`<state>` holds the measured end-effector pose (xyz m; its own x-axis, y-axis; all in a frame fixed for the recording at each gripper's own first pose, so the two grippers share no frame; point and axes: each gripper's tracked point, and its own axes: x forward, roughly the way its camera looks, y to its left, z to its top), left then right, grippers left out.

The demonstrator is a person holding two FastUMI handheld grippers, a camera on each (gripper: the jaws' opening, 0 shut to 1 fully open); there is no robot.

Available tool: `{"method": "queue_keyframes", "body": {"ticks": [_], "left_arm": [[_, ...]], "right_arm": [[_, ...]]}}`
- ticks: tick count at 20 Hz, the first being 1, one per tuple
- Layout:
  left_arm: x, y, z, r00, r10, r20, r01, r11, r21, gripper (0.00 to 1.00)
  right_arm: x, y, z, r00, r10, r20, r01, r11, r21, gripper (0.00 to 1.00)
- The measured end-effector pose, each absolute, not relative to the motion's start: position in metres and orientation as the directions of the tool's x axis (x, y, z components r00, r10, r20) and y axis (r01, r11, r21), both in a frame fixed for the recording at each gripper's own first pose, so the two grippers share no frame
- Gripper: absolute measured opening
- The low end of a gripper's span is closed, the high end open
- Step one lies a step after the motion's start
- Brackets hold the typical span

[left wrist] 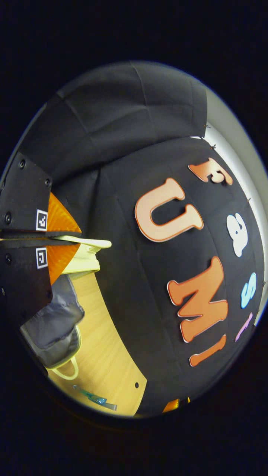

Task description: First open the suitcase, pack the skin care products into it, and then close the suitcase.

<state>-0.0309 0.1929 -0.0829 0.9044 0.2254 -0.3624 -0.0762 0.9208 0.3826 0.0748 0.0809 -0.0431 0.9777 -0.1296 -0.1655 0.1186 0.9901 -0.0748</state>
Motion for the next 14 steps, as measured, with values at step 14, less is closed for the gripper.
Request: {"method": "queue_keyframes", "body": {"ticks": [14], "left_arm": [[-0.031, 0.244, -0.149, 0.779, 0.323, -0.538, -0.152, 0.929, 0.337, 0.02]], "right_arm": [[0.086, 0.144, -0.043, 0.963, -0.155, -0.221, 0.131, 0.985, -0.116, 0.95]]}}
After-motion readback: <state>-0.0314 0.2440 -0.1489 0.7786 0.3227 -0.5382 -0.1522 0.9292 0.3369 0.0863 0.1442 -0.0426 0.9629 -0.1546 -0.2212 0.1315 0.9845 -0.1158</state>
